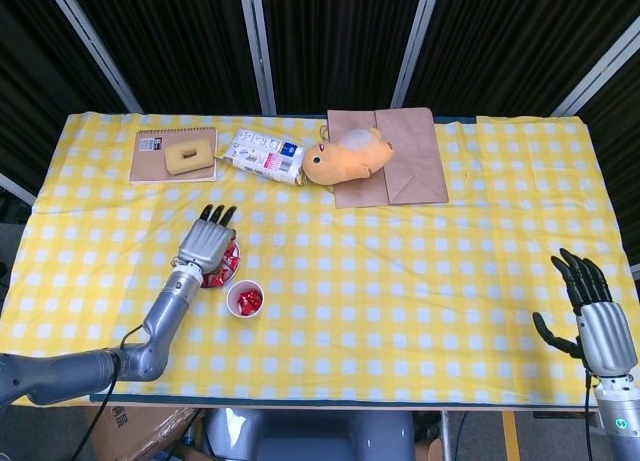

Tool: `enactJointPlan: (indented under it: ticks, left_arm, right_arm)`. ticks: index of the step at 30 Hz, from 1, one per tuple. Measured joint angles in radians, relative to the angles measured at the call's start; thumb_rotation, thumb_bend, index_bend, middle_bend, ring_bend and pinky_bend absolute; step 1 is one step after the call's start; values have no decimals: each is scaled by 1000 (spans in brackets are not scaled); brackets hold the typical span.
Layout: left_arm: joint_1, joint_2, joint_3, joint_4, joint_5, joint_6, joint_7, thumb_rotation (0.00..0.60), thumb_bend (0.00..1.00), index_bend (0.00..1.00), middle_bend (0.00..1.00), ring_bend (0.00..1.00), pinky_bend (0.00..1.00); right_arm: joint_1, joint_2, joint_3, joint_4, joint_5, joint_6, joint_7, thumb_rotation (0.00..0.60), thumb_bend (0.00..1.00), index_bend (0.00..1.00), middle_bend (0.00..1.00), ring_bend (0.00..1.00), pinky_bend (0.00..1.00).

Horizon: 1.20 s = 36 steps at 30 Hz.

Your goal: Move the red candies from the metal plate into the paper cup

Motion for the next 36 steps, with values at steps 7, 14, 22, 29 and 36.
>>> enactJointPlan:
  ticks: [7, 14, 22, 29, 36]
  left_arm:
    - [-2, -11, -5, 29, -8, -18, -5, 600, 229, 483, 0, 0, 0]
    - [-6, -40, -10, 65, -14, -41, -16, 600, 243, 484, 0, 0, 0]
    - [-4, -48, -10, 69, -9, -44, -22, 600, 398, 542, 0, 0, 0]
    - [7, -27, -9, 42, 0, -27, -26, 600, 429, 574, 0, 0, 0]
    - [21, 33, -28, -42, 25, 12, -49, 600, 429, 571, 0, 0, 0]
  right_arm:
    - [0, -2, 0, 1, 0, -1, -3, 600, 423, 0, 0, 0, 0]
    - [2, -1, -1, 2, 0, -6, 0, 600, 424, 0, 0, 0, 0]
    - [0, 2, -1, -2, 1, -4, 4, 600, 424, 0, 0, 0, 0]
    - [0, -1, 0, 2, 1, -3, 6, 600, 424, 0, 0, 0, 0]
    - [0, -2, 0, 4, 0, -2, 7, 600, 423, 0, 0, 0, 0]
